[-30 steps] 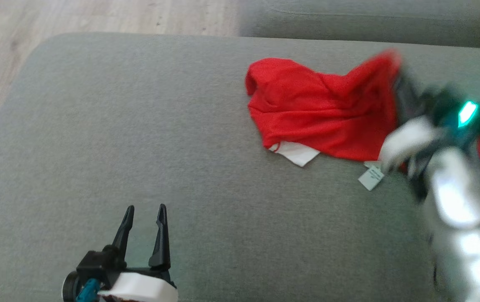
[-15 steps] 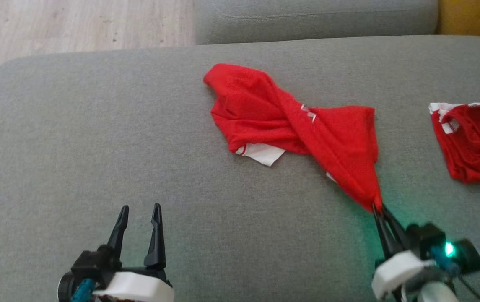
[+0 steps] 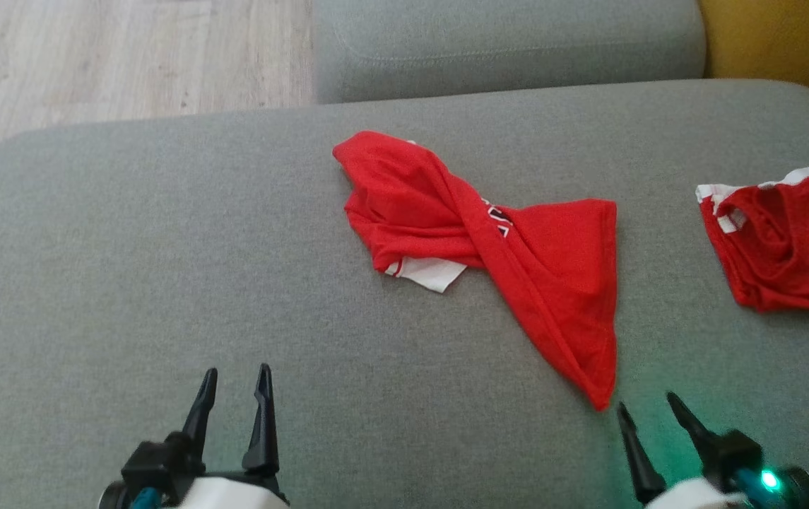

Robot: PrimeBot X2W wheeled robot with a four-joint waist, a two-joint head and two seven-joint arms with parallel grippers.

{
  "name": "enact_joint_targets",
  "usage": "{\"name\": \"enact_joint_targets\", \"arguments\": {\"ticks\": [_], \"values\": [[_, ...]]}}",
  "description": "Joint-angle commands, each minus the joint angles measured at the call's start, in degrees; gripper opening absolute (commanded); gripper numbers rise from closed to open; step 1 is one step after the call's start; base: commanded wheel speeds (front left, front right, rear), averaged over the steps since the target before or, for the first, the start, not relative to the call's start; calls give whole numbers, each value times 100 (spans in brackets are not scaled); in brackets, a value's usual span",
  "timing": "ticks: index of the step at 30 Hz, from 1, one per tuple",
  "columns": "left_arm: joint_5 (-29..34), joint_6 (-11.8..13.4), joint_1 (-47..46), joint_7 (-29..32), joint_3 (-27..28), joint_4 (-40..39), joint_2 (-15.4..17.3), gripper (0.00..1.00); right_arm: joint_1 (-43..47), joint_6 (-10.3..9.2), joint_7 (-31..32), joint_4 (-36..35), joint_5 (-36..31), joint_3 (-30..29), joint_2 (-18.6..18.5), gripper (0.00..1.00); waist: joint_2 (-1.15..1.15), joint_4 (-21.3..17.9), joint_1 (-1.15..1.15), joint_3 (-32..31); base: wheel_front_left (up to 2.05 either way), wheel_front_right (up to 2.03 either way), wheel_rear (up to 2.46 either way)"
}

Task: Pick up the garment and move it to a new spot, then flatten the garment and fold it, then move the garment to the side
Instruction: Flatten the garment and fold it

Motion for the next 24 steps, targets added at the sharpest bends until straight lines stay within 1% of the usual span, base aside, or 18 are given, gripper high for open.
{"name": "enact_joint_targets", "arguments": {"ticks": [1, 4, 7, 11, 14, 17, 19, 20, 21, 24], "values": [[-28, 31, -123, -68, 175, -139, 87, 100, -4, 21, 6, -215, 70, 55, -77, 100, 0, 10, 1, -62, 0, 0, 0], [-46, 41, -59, -76, 173, -139, 83, 100, 103, 21, -10, -472, 286, -132, -67, 100, 0, 36, 1, -139, 0, 0, 0], [-45, 42, -24, -79, 147, -151, 74, 100, 0, 21, 107, -834, 371, -230, -109, 100, 0, 109, 1, -169, 0, 0, 0], [-13, 33, -73, -68, 93, -185, 58, 100, -527, 21, 459, -1164, 398, -78, -281, 100, 0, 332, 1, -70, 0, 0, 0], [28, 13, -160, -62, 42, -214, 36, 100, -1146, 21, 771, -1176, 504, 112, -458, 100, 0, 593, 1, 85, 0, 0, 0], [66, -7, -257, -71, 11, -236, 5, 100, -1850, 21, 1061, -975, 647, 372, -674, 100, 0, 875, 1, 261, 0, 0, 0], [82, -29, -313, -82, -1, -250, -21, 100, -2351, 21, 1289, -729, 835, 582, -744, 100, 0, 1051, 1, 405, 0, 0, 0], [91, -49, -345, -86, -20, -251, -40, 100, -2609, 21, 1420, -569, 973, 669, -764, 100, 0, 1152, 1, 481, 0, 0, 0], [110, -89, -416, -95, -56, -225, -86, 100, -3123, 21, 1626, -222, 1150, 864, -845, 100, 0, 1349, 1, 598, 0, 0, 0], [146, -138, -527, -114, -91, -174, -167, 100, -3780, 21, 1943, 410, 1543, 992, -817, 100, 0, 1631, 1, 773, 0, 0, 0]]}}
